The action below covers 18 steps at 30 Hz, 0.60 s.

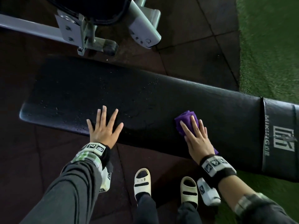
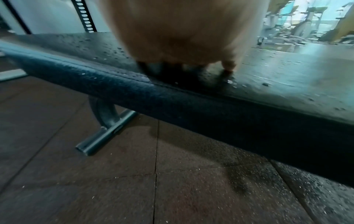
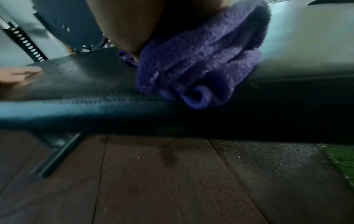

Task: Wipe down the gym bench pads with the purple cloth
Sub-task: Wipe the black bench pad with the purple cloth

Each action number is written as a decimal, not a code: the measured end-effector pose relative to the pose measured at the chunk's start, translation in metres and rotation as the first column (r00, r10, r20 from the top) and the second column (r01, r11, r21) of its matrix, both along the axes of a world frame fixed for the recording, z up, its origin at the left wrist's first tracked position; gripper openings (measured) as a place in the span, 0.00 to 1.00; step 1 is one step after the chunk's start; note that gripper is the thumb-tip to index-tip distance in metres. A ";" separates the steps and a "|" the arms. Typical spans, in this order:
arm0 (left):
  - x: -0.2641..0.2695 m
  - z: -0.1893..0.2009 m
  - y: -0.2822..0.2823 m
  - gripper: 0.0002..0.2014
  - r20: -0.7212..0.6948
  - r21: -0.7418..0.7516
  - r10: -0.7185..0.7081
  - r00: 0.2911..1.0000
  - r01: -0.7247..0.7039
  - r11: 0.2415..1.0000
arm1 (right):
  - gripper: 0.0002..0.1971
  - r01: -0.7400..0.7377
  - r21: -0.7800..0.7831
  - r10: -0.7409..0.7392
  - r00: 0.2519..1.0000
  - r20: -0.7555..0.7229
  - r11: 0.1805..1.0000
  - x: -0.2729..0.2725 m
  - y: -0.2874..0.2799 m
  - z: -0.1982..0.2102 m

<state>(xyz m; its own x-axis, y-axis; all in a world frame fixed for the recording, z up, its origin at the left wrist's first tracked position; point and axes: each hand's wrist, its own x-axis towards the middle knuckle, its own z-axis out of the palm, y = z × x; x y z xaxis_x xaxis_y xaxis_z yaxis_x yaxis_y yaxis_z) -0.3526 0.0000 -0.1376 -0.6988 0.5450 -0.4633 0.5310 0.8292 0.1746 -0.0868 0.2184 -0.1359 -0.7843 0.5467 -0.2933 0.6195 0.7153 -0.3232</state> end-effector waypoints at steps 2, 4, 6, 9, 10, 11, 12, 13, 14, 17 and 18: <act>-0.003 -0.002 -0.002 0.31 0.024 -0.033 -0.042 0.999 0.042 0.999 | 0.31 0.041 -0.004 -0.041 0.999 0.023 0.999 -0.033 0.004 0.001; -0.003 -0.003 -0.002 0.31 0.038 -0.023 -0.054 0.998 0.055 0.998 | 0.30 0.044 -0.017 -0.043 0.998 0.045 0.999 -0.069 0.003 0.004; -0.003 -0.002 -0.002 0.31 0.061 -0.039 -0.047 0.997 0.050 0.998 | 0.31 -0.040 -0.027 0.040 0.999 0.019 0.999 -0.101 -0.012 0.006; -0.006 -0.001 -0.001 0.31 0.084 -0.048 -0.035 0.996 0.039 0.998 | 0.42 -0.320 0.030 0.320 0.947 0.004 0.947 -0.117 -0.056 0.002; -0.007 -0.001 0.000 0.32 0.100 -0.062 -0.037 0.994 0.043 0.997 | 0.45 -0.409 0.049 0.409 0.912 0.025 0.911 -0.111 -0.070 0.001; -0.009 0.000 0.001 0.32 0.122 -0.084 -0.042 0.992 0.053 0.995 | 0.48 -0.488 0.063 0.484 0.873 0.061 0.871 -0.101 -0.080 0.001; -0.010 0.002 0.001 0.32 0.146 -0.106 -0.052 0.988 0.068 0.992 | 0.49 -0.551 0.085 0.545 0.834 0.089 0.830 -0.087 -0.085 0.000; -0.011 0.003 0.002 0.31 0.170 -0.122 -0.059 0.984 0.081 0.989 | 0.50 -0.601 0.101 0.590 0.799 0.118 0.793 -0.070 -0.086 0.000; -0.012 0.004 0.002 0.31 0.191 -0.131 -0.063 0.980 0.089 0.987 | 0.52 -0.633 0.096 0.618 0.772 0.149 0.768 -0.051 -0.082 -0.001; -0.013 0.007 0.003 0.30 0.211 -0.128 -0.074 0.975 0.102 0.986 | 0.59 -0.597 0.098 0.576 0.798 0.178 0.796 -0.011 -0.059 0.002; -0.012 0.007 0.003 0.30 0.217 -0.128 -0.076 0.973 0.106 0.986 | 0.60 -0.531 0.096 0.513 0.843 0.163 0.842 -0.007 -0.051 0.003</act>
